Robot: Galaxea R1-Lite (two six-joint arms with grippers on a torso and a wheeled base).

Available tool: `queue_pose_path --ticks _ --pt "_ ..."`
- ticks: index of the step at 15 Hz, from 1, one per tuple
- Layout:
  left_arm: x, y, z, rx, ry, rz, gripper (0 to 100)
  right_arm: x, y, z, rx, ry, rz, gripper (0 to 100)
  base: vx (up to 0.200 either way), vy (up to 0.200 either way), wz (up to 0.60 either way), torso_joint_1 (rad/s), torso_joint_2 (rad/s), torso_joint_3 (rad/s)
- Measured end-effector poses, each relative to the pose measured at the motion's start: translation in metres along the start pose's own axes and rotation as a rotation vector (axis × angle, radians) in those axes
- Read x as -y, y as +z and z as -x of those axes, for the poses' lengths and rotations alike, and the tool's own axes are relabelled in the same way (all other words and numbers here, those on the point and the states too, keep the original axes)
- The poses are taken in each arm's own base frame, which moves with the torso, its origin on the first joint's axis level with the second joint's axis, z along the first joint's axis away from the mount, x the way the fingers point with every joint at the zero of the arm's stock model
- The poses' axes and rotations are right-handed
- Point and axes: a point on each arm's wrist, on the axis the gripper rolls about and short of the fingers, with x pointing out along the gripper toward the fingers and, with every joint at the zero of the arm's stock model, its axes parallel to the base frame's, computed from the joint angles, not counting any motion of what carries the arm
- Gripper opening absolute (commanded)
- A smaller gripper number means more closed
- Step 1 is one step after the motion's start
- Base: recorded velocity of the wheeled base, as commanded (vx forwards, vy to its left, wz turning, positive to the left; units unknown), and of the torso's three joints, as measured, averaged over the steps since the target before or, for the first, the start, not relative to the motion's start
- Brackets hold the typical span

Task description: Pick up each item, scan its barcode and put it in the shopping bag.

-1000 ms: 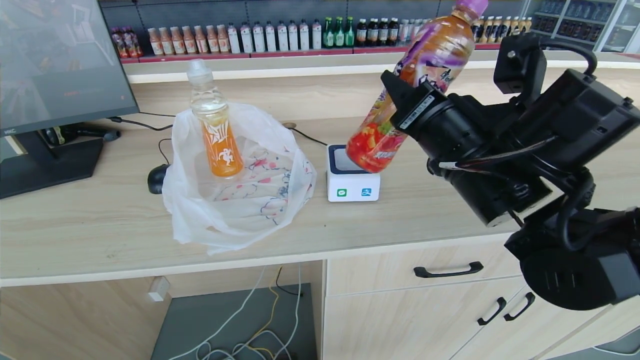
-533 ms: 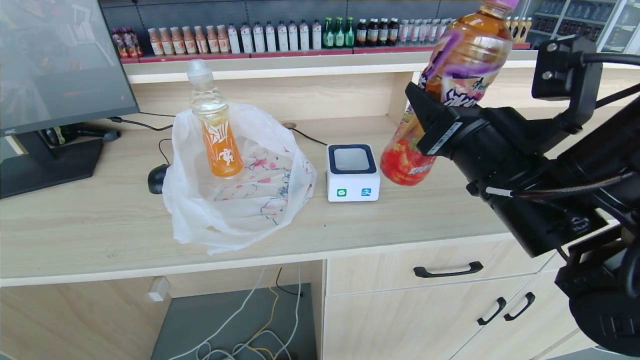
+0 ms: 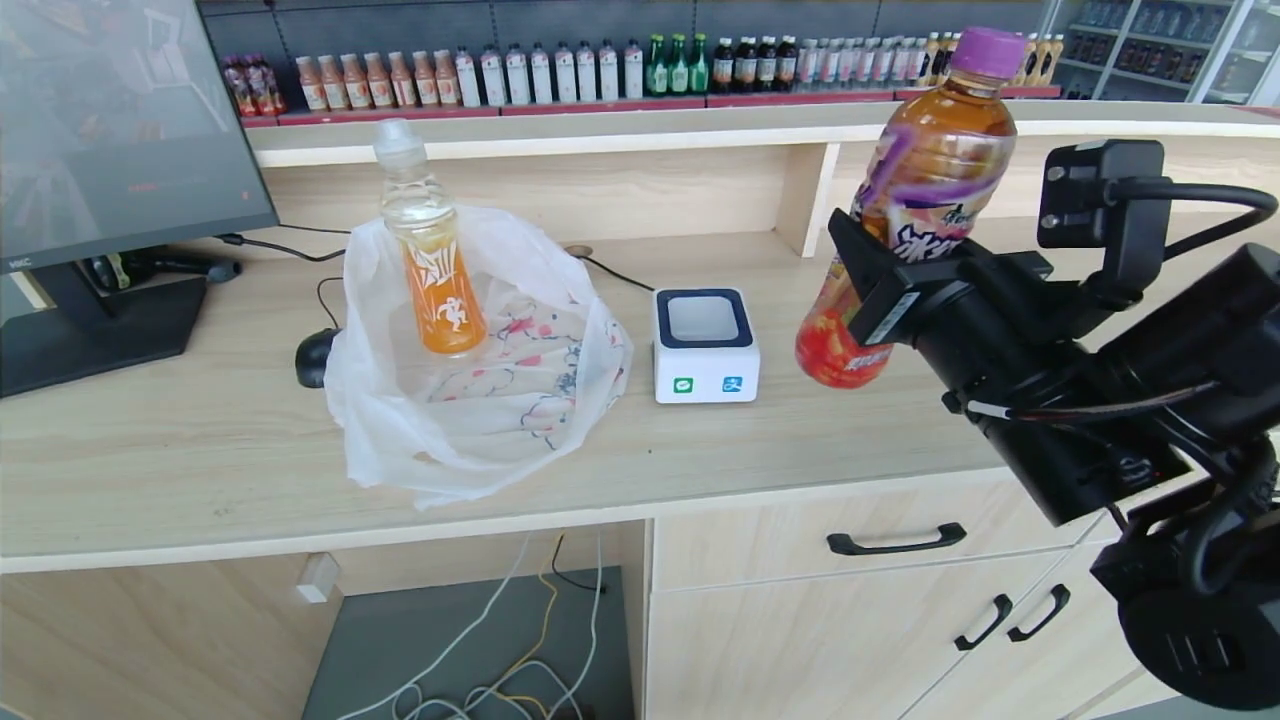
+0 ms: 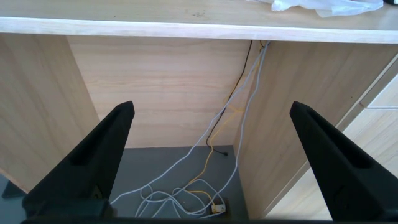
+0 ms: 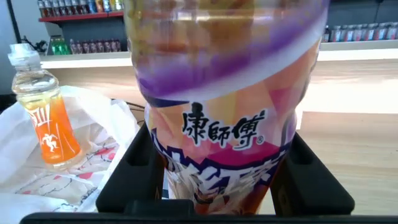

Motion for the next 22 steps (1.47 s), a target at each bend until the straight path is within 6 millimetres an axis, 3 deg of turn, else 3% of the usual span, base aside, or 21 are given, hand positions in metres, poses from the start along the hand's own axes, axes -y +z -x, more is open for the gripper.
queue_pose_path --ticks 2,17,22 --pt "0.000 0.000 0.000 0.000 0.000 0.000 100 0.005 -0.004 -0.005 -0.002 -0.032 0.007 0 0.000 0.000 0.00 0.000 0.00 0.000" --pt "0.000 0.000 0.000 0.000 0.000 0.000 100 0.000 -0.013 -0.017 0.008 -0.032 -0.024 0 0.000 0.200 0.00 0.001 0.01 0.000" --pt "0.000 0.000 0.000 0.000 0.000 -0.001 100 -0.009 -0.016 -0.016 -0.002 -0.006 -0.033 0 0.000 0.000 0.00 0.000 0.00 0.000"
